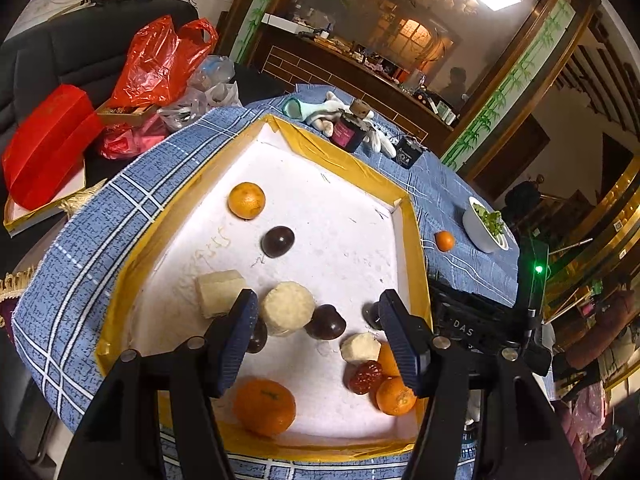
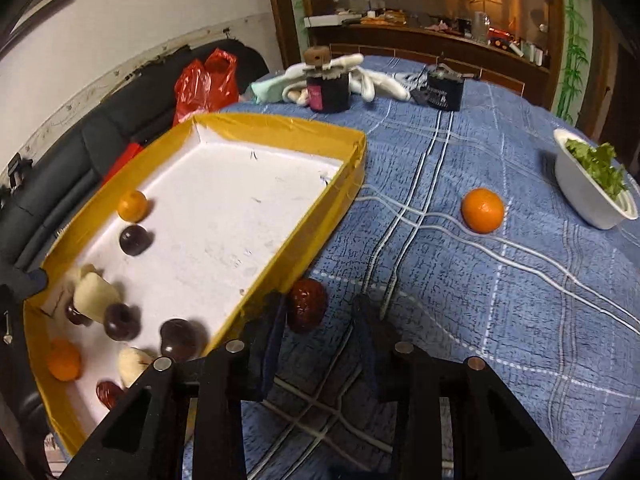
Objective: Organize fruits
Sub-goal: 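Grasp a red date with the right gripper while the left grasps the mandarin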
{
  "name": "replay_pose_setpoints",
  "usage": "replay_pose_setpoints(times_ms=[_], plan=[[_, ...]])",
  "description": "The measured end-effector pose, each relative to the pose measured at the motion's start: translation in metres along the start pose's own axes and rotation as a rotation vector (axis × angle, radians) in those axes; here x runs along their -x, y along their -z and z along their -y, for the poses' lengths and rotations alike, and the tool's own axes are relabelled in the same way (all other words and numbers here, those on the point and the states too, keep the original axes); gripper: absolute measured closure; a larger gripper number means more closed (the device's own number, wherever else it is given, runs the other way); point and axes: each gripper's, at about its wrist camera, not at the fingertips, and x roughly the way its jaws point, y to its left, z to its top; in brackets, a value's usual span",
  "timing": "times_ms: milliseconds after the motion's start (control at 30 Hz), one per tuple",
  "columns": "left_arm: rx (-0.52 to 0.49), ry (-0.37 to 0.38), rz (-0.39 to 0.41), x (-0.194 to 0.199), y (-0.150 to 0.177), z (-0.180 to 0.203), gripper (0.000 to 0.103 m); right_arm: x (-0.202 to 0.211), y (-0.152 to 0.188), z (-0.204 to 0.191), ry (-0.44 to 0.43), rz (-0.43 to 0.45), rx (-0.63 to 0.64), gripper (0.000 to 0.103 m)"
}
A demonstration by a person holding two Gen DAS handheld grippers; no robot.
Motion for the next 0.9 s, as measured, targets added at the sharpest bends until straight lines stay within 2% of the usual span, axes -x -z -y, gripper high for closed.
replay_pose_setpoints(times_ms=[67,167,267,400,500,600,733,833,900], plan=[[-0.007,-0.004,-0.008,-0.003,0.000,0.004,0.041,-0.004,0.001,-0.001,-0.008,-0.007,0.000,0.074],[-0.023,-0.010,-0.013,-0.006,-0.002,0.011,0.041,-0.003,0.002,-0.007,0.039,-0.003,0.025,0.083],[-0.059,-0.012,-0.005,-0.005,-0.006,0.025,0.041,0.010,0.003,0.008,0.011,0.030,-0.055,0.083],[-0.137,-0.001,-0.012,-0.012,-0.011,0.059,0.039,0.049,0.012,0.047,0.006,0.095,-0.152,0.083],[-0.186,0.036,-0.050,-0.027,-0.014,0.090,0.032,0.077,0.024,0.089,0.064,0.130,-0.211,0.084],[-0.229,0.086,-0.120,-0.056,-0.022,0.129,0.031,0.089,0.037,0.121,0.103,0.150,-0.268,0.084],[-0.278,0.096,-0.183,-0.100,-0.034,0.175,0.031,0.094,0.054,0.163,0.084,0.174,-0.373,0.084],[-0.260,0.132,-0.251,-0.148,-0.046,0.200,0.031,0.097,0.056,0.178,0.047,0.186,-0.418,0.084],[-0.228,0.113,-0.311,-0.191,-0.052,0.209,0.031,0.100,0.056,0.179,0.036,0.203,-0.414,0.084]])
